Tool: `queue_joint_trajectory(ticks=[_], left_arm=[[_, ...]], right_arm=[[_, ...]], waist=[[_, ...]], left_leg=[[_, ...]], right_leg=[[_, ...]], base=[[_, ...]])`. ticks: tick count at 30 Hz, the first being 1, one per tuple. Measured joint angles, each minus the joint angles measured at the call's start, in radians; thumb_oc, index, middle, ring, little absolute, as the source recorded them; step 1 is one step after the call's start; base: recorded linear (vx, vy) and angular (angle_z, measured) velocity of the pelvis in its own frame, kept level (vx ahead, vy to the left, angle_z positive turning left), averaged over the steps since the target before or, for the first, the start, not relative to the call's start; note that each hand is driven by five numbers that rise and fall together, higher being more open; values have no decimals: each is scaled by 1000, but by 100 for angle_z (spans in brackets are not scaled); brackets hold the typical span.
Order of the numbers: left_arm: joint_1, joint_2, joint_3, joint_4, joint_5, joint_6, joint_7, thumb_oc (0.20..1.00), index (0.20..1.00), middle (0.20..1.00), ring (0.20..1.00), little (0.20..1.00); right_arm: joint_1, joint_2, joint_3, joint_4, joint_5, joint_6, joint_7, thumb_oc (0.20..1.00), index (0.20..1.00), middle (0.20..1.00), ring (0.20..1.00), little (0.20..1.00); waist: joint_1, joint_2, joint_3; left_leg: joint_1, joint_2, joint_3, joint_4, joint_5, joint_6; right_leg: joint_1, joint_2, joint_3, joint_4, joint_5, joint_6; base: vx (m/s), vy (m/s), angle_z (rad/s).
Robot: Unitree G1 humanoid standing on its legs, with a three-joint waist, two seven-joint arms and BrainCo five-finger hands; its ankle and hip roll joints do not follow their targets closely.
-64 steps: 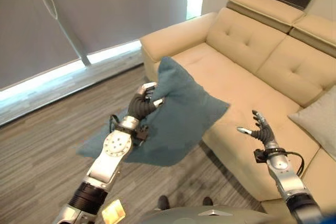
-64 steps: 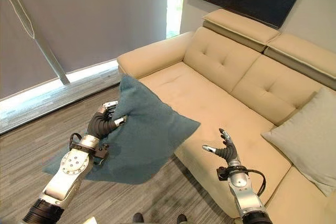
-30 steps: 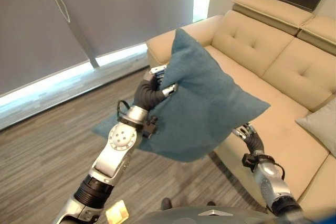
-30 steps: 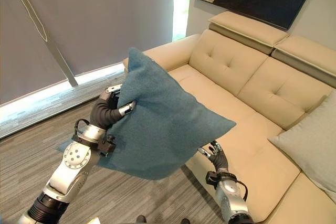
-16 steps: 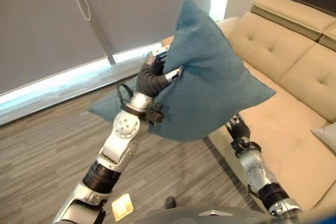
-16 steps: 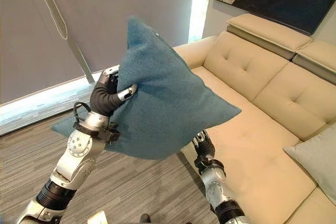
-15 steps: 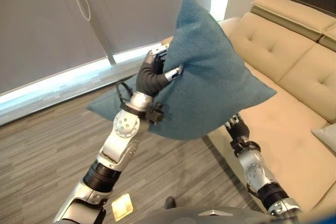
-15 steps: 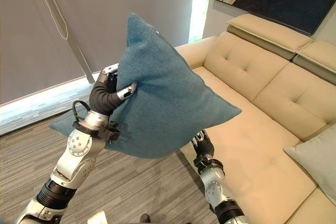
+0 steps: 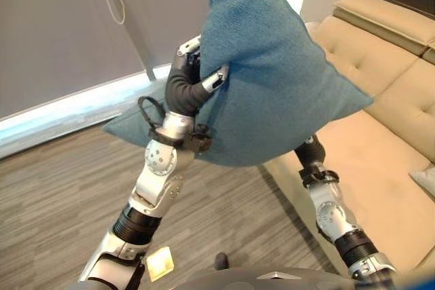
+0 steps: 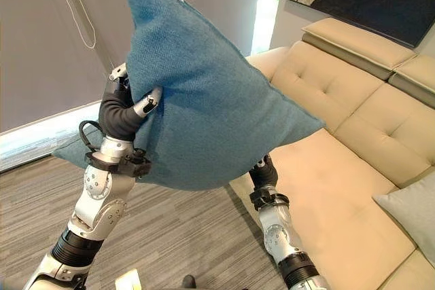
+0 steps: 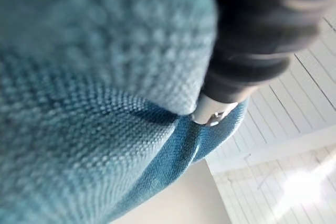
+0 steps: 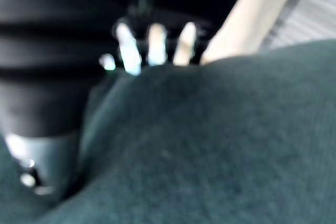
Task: Pick up all the scattered cushions and arrange them neatly on the sofa.
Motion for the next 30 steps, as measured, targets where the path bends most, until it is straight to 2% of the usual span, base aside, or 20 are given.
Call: queue_joint_trajectory(ticks=[8,11,12,21,30], left_arm=[[3,-31,9,0,-20,-17,7,200,200,200,200,200],[4,-32,11,0,-42,-17,7,200,200,200,200,200],[4,-32,11,0,-42,-17,7,200,200,200,200,200],[7,-30,11,0,-41,-13,6,200,200,200,200,200],[104,-26,19,1,-38,-8,4,200,200,200,200,200]], right_arm=[[-12,-12,-2,-56,-1,-12,-18,1000,1000,1000,1000,1000],[-13,-30,-4,-92,-2,-19,-20,244,244,244,244,244],[-13,-31,-5,-106,-2,-25,-23,200,200,200,200,200],[-14,-36,-5,-107,-24,-28,-35,200,200,200,200,200],[-3,-71,-39,-107,-168,-18,-77,200,200,200,200,200]], waist=[[5,0,0],[6,1,1],[7,1,1],[11,1,2],[-3,-4,10]], left_leg=[[-12,0,0,1,5,7],[-11,0,0,1,5,7],[-11,0,0,1,5,7],[-11,0,0,1,5,7],[-11,0,1,1,5,7]], right_leg=[[-12,0,-1,0,0,0],[-12,0,-1,0,-1,0],[-12,0,-1,0,-1,0],[-12,0,-1,0,0,0],[-12,0,0,0,-1,0]], base=[[0,0,0],[0,0,0],[0,0,0],[0,0,0],[0,0,0]])
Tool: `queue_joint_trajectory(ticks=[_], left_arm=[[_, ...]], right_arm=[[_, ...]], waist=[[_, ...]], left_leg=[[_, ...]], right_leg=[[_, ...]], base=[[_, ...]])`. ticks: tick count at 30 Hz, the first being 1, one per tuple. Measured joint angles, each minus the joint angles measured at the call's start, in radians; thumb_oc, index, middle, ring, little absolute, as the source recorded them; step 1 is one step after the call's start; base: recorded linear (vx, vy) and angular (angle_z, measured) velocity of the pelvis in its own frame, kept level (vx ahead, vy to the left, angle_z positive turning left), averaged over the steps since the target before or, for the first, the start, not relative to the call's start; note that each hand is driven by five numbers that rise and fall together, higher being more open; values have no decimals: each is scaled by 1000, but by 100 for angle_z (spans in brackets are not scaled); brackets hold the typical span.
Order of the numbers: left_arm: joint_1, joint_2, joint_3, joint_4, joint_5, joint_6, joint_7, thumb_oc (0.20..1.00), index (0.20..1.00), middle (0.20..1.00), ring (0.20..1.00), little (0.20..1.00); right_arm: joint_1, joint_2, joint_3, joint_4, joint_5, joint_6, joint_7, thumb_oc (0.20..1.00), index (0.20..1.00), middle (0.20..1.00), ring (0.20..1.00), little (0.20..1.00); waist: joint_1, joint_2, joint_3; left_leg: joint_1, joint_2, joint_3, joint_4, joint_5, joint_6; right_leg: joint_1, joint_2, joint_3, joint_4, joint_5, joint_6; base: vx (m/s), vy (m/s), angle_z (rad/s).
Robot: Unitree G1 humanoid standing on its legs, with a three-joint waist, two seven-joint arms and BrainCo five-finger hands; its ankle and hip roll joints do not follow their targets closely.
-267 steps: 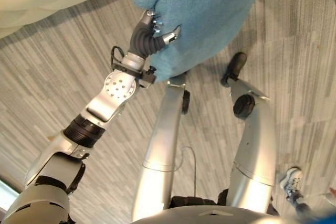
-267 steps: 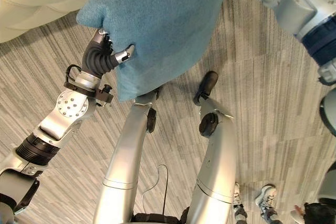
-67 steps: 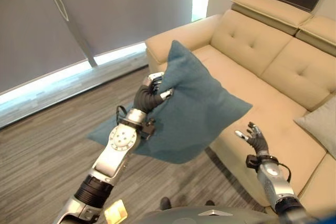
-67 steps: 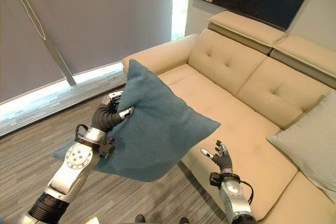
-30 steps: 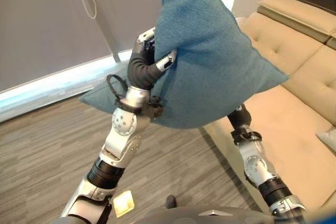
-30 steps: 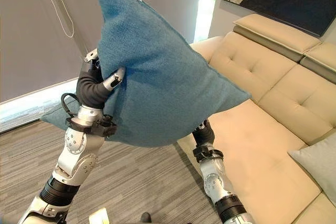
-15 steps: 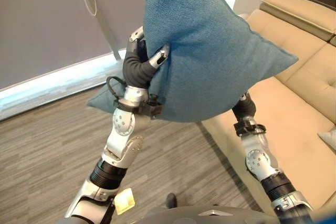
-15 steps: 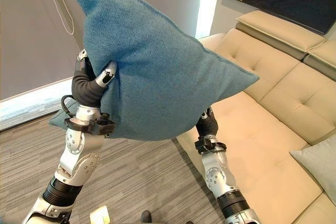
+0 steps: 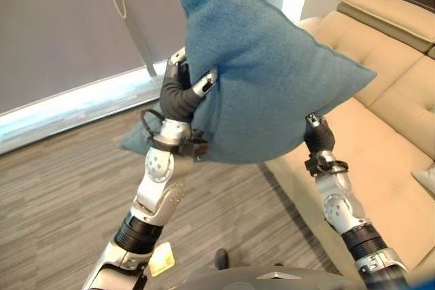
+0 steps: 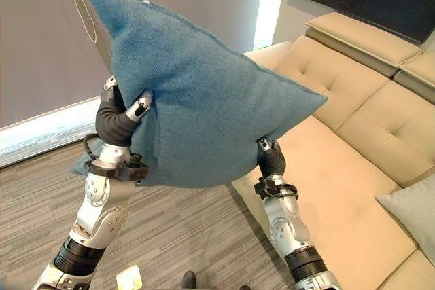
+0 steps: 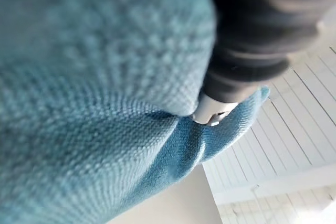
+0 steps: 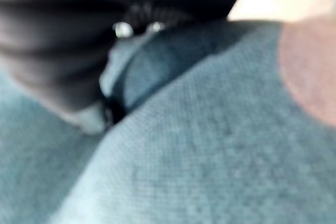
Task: Pick up all the scattered cushions and arrange them neatly on the sofa.
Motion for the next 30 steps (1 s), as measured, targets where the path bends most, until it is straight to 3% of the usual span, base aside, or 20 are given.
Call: queue_joint_trajectory(ticks=[12,19,22,26,27,30], left_arm=[[174,23,42,89,52,61,-9,200,200,200,200,200],[182,36,44,162,88,82,-20,200,200,200,200,200],[178,39,56,209,88,83,-14,200,200,200,200,200],[176,35,54,264,89,85,5,200,200,200,200,200],[174,35,56,277,90,88,11,200,200,200,200,200],[176,32,56,280,89,91,26,200,200,200,200,200]], right_arm=[[123,-58,-87,-34,-329,62,-67,200,200,200,200,200],[171,-73,-113,-39,-413,80,-76,200,200,200,200,200],[174,-73,-112,-38,-441,82,-81,200,200,200,200,200],[171,-76,-116,-38,-463,89,-103,200,200,200,200,200],[161,-76,-114,-37,-482,93,-116,200,200,200,200,200],[143,-72,-116,-37,-509,101,-121,200,200,200,200,200]], waist=[[-27,-32,21],[-56,-47,31],[-45,-55,44],[-49,-59,60],[-32,-76,73],[-26,-60,75]], left_leg=[[15,10,15,0,-3,-3],[11,25,25,14,-11,-19],[-26,33,27,90,-43,-31],[-27,37,20,94,-52,-33],[-67,31,-13,180,-78,-41],[-29,28,-32,122,-95,-11]], right_leg=[[8,9,16,-4,-3,-2],[-2,22,26,1,-10,-5],[-33,23,52,29,-23,-25],[-40,28,60,39,-30,-32],[-63,17,96,53,-37,-42],[-76,25,135,71,-22,-27]], base=[[3,-48,-4],[-28,-38,-6],[-7,33,-22],[151,116,-13],[136,135,-60],[182,199,-44]])
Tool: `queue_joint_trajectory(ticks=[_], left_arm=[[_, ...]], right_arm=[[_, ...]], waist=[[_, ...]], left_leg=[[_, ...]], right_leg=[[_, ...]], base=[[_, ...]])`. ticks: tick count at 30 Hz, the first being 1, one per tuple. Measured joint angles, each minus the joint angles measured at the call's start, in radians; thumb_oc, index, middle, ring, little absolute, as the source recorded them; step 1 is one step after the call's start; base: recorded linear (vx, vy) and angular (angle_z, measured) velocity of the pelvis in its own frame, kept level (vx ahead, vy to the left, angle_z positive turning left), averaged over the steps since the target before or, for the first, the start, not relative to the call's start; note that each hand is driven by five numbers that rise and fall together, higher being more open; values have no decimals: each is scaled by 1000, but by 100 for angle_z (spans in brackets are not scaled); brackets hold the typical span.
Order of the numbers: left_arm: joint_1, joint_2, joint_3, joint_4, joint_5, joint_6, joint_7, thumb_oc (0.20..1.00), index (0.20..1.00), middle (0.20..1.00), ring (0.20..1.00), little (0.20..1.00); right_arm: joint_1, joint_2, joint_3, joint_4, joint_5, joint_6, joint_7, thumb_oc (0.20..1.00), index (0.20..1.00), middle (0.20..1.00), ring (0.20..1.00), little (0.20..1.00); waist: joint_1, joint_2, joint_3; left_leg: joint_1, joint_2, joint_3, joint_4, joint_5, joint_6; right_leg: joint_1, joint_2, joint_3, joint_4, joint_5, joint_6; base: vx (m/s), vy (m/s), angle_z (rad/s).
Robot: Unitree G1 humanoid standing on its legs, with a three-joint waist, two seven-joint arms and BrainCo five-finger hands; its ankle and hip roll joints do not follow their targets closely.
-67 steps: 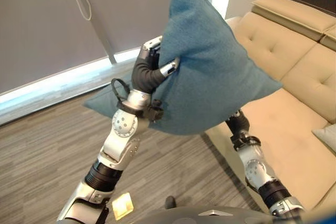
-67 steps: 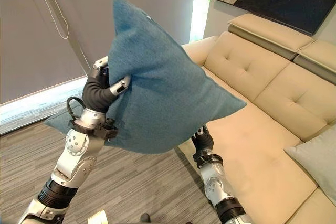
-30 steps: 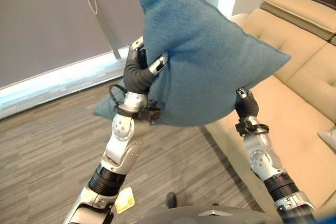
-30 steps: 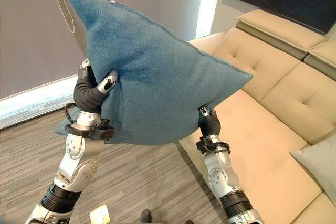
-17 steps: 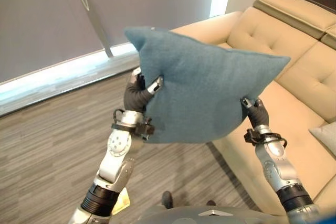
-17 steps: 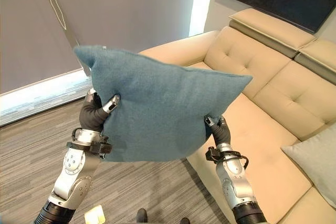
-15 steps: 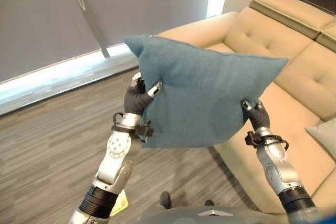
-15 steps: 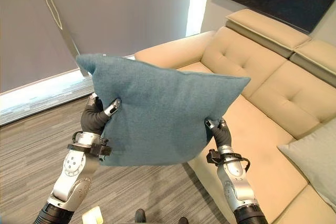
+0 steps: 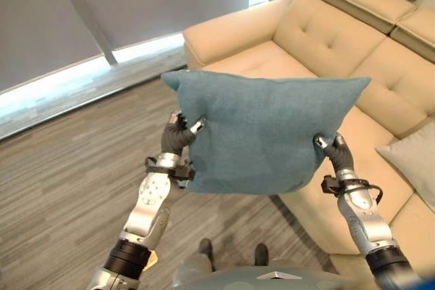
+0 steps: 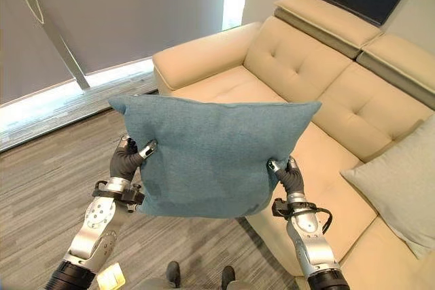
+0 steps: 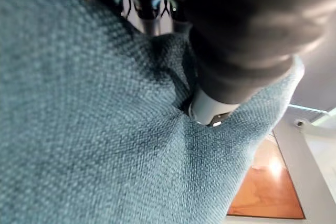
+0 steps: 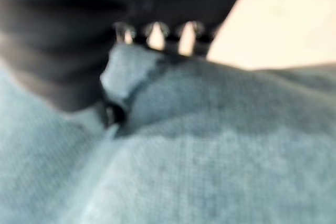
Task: Pick up all the scattered cushions and arrange them neatly on the sofa.
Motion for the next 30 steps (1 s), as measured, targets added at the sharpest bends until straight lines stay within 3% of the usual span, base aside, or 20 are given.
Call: queue_joint_trajectory(ticks=[4,8,9,10,13,15,16,17,20,21,24,25,26,27,28,30], left_arm=[[2,5,7,2,1,2,-1,200,200,200,200,200],[-15,13,33,24,0,5,0,200,200,200,200,200],[-13,12,49,43,0,5,2,200,200,200,200,200],[-13,10,56,63,0,7,7,200,200,200,200,200],[-5,9,66,74,0,7,15,200,200,200,200,200],[-5,16,67,75,0,7,16,200,200,200,200,200],[1,11,73,76,0,7,16,200,200,200,200,200],[2,0,74,76,0,7,16,200,200,200,200,200],[1,-28,62,76,0,8,14,200,200,200,200,200],[1,-31,57,76,0,8,13,200,200,200,200,200],[-1,-38,42,76,0,12,9,200,200,200,200,200],[-5,-38,37,76,0,14,-1,200,200,200,200,200],[-5,-38,37,76,0,14,-1,200,200,200,200,200],[-1,-44,32,76,0,14,-9,200,200,200,200,200],[-2,-50,31,76,0,14,-9,200,200,200,200,200],[-5,-60,18,75,0,15,-12,200,200,200,200,200]], right_arm=[[-4,0,3,0,-14,14,-2,200,200,200,200,200],[-51,18,22,7,-53,22,-4,200,200,200,200,200],[-70,32,24,11,-53,24,-6,200,200,200,200,200],[-70,39,32,11,-57,24,-6,200,200,200,200,200],[-68,36,40,13,-81,26,-4,200,200,200,200,200],[-70,36,42,13,-82,27,-2,200,200,200,200,200],[-69,37,43,14,-82,27,0,200,200,200,200,200],[-69,33,43,15,-82,28,2,200,200,200,200,200],[-59,22,36,32,-82,32,5,200,200,200,200,200],[-54,18,37,32,-82,34,4,200,200,200,200,200],[-36,-4,33,33,-82,36,5,200,200,200,200,200],[-26,-5,27,33,-82,36,5,200,200,200,200,200],[-26,-5,27,33,-82,36,5,200,200,200,200,200],[-22,-13,20,33,-81,36,7,200,200,200,200,200],[-23,-13,16,32,-80,36,6,200,200,200,200,200],[-16,-11,-1,30,-78,36,5,200,200,200,200,200]], waist=[[-4,-7,2],[-10,-20,14],[-6,-18,19],[-11,-20,19],[-24,-34,9],[-27,-40,6],[-29,-40,5],[-33,-36,5],[-36,-4,1],[-38,-4,1],[-40,-3,3],[-44,-14,6],[-44,-14,6],[-37,-16,0],[-33,-18,1],[-27,-41,1]], left_leg=[[62,-27,67,-44,-10,26],[89,-32,168,-36,-37,61],[100,-25,196,-36,-49,68],[120,-35,208,-50,-57,67],[141,-69,230,-73,-70,70],[142,-74,250,-82,-58,67],[151,-79,256,-88,-51,76],[153,-80,252,-90,-66,59],[159,-59,213,-77,-68,51],[160,-51,186,-61,-68,45],[151,-30,134,58,-95,1],[118,-26,126,156,-114,-24],[118,-26,126,156,-114,-24],[80,-12,102,298,-116,-30],[60,-6,102,344,-116,-30],[-34,11,88,446,-140,-33]], right_leg=[[-12,-24,54,44,-13,19],[-194,-24,75,347,-20,60],[-247,-31,61,429,-21,90],[-259,-53,15,462,-23,99],[-268,-68,-52,427,-53,82],[-264,-59,-114,319,-50,76],[-258,-54,-134,264,-27,58],[-255,-43,-135,251,-6,41],[-184,-6,-128,150,69,-53],[-173,3,-130,146,62,-55],[-98,10,-136,103,46,-65],[-71,-1,-142,88,44,-66],[-71,-1,-142,88,44,-66],[-32,6,-135,81,10,-61],[-21,6,-128,74,5,-68],[-4,8,-124,34,12,-119]], base=[[135,143,-57],[114,177,-72],[119,65,-81],[187,68,-55],[172,33,-28],[170,-16,-15],[217,-37,1],[388,-77,-2],[224,-64,6],[279,-140,7],[148,-115,9],[90,-68,21],[167,-98,4],[167,-83,-11],[111,-46,-5],[171,6,-2]])
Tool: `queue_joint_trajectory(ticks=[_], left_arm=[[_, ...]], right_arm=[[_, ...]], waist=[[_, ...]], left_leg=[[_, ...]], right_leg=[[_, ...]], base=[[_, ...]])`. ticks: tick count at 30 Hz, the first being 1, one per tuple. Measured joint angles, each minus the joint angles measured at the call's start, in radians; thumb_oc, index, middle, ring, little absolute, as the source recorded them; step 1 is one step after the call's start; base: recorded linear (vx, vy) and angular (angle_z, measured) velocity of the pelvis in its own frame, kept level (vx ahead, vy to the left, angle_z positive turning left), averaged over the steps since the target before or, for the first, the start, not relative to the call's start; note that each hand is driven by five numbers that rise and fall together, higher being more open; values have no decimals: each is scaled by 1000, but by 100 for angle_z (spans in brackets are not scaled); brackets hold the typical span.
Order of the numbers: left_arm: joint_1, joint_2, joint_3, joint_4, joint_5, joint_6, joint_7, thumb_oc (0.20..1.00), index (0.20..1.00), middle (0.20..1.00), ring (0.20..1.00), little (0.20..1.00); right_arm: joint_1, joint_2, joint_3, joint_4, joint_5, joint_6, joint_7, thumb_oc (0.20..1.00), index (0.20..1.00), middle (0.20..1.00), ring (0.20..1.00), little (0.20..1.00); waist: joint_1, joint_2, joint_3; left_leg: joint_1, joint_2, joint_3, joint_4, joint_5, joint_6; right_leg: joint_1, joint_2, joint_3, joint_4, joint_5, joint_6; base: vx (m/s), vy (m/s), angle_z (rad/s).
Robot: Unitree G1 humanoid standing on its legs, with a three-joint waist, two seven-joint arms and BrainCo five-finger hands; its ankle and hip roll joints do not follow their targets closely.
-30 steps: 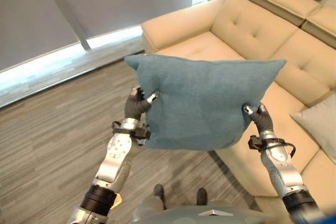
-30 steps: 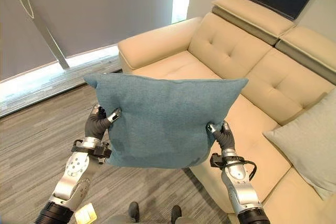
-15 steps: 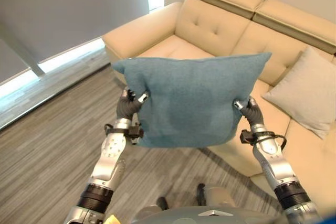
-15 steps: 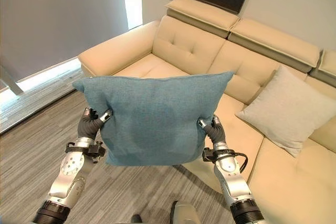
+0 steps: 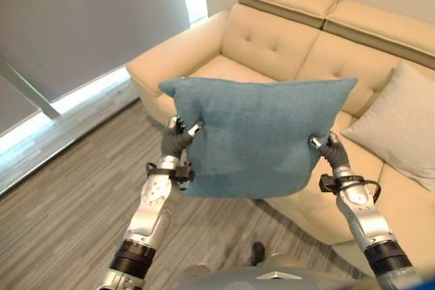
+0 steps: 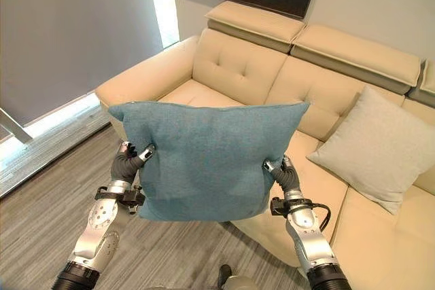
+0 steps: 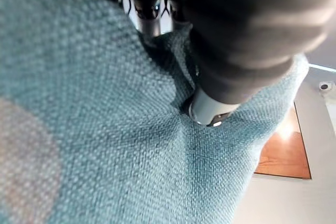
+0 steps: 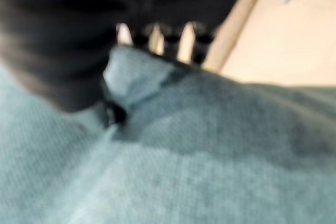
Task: Pick up all the scattered cushions and arrange them neatly on the sofa.
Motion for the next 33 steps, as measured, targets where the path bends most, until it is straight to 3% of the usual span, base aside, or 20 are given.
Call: queue_joint_trajectory(ticks=[2,4,6,8,10,11,13,14,15,18,21,24,27,28,30,32,33], left_arm=[[1,2,-1,0,0,9,-12,200,200,200,200,200],[0,3,-1,0,0,17,-12,200,200,200,200,200],[4,4,-3,2,0,23,-11,200,200,200,200,200],[6,9,-3,2,0,23,-10,200,200,200,200,200],[8,9,-4,2,0,23,-10,200,200,200,200,200],[9,9,-8,2,0,22,-8,200,200,200,200,200],[2,13,-9,2,-1,22,7,200,200,200,200,200],[-2,36,-9,2,-2,22,14,200,200,200,200,200],[1,42,-3,2,-1,21,14,200,200,200,200,200],[-12,66,7,0,-2,19,17,200,200,200,200,200],[-13,79,21,1,-2,20,27,200,200,200,200,200],[-11,80,47,1,-2,18,28,200,200,200,200,200],[-8,69,58,1,-2,15,27,200,200,200,200,200],[-5,63,58,2,-2,15,27,200,200,200,200,200],[-3,61,47,2,-2,16,26,200,200,200,200,200],[3,58,33,2,-1,16,25,200,200,200,200,200],[7,35,12,2,-1,16,21,200,200,200,200,200]], right_arm=[[0,-1,-6,-1,0,0,-3,200,200,200,200,200],[-1,0,-7,-1,0,0,-8,200,200,200,200,200],[1,0,-4,2,0,1,-9,200,200,200,200,200],[1,1,1,8,-1,1,-13,200,200,200,200,200],[1,-3,0,9,-1,1,-13,200,200,200,200,200],[1,-3,1,11,-1,1,-17,200,200,200,200,200],[0,-1,12,9,-1,2,-17,200,200,200,200,200],[6,4,24,8,-3,4,-13,200,200,200,200,200],[3,12,24,6,-4,10,-4,200,200,200,200,200],[-15,17,39,6,-6,13,0,200,200,200,200,200],[-31,31,45,7,-17,16,3,200,200,200,200,200],[-53,38,59,7,-33,19,6,200,200,200,200,200],[-61,37,64,9,-33,19,5,200,200,200,200,200],[-60,36,64,14,-33,19,5,200,200,200,200,200],[-58,36,56,27,-33,19,5,200,200,200,200,200],[-56,34,51,45,-33,19,5,200,200,200,200,200],[-46,23,41,60,-33,19,5,200,200,200,200,200]], waist=[[-2,-10,6],[0,-26,14],[0,-20,20],[16,-17,23],[21,15,32],[36,43,23],[43,40,25],[35,12,20],[55,10,21],[71,10,23],[88,10,28],[83,15,31],[70,13,31],[57,9,31],[37,8,32],[23,8,34],[30,37,33]], left_leg=[[-32,16,-13,-100,2,4],[-52,4,-75,-276,20,-2],[-88,15,-106,-354,69,-1],[-96,0,-206,-425,120,-34],[-97,-7,-258,-460,141,-29],[-91,-17,-326,-465,152,-38],[-91,-49,-302,-409,209,-10],[-69,-96,-266,-398,186,41],[-32,-125,-214,-405,190,83],[-18,-149,-167,-401,167,105],[10,-148,-128,-415,148,135],[69,-141,-95,-467,142,139],[97,-136,-91,-497,126,132],[98,-135,-103,-502,128,131],[104,-139,-131,-503,124,126],[123,-146,-166,-505,126,121],[139,-121,-206,-504,116,92]], right_leg=[[2,4,0,-10,-6,-7],[10,4,21,-30,-9,-3],[26,20,38,-42,3,5],[55,28,80,-65,-16,14],[85,32,120,-57,-39,37],[79,33,180,-25,-71,66],[71,8,218,19,-109,106],[61,-48,240,58,-131,130],[51,-90,256,141,-165,150],[-24,-112,259,274,-191,191],[-80,-116,256,370,-197,204],[-134,-113,216,341,-203,205],[-197,-78,179,245,-146,196],[-234,-46,171,194,-80,192],[-245,-19,177,155,-32,179],[-207,-12,177,112,46,136],[-141,12,161,40,75,106]], base=[[181,38,-6],[88,24,-19],[269,91,-34],[185,72,-57],[322,187,-92],[319,238,-110],[286,265,-88],[389,406,-79],[297,328,-64],[147,202,-50],[160,104,-46],[167,36,-40],[158,5,-16],[138,-18,18],[136,-56,44],[192,-131,63],[154,-130,74]])
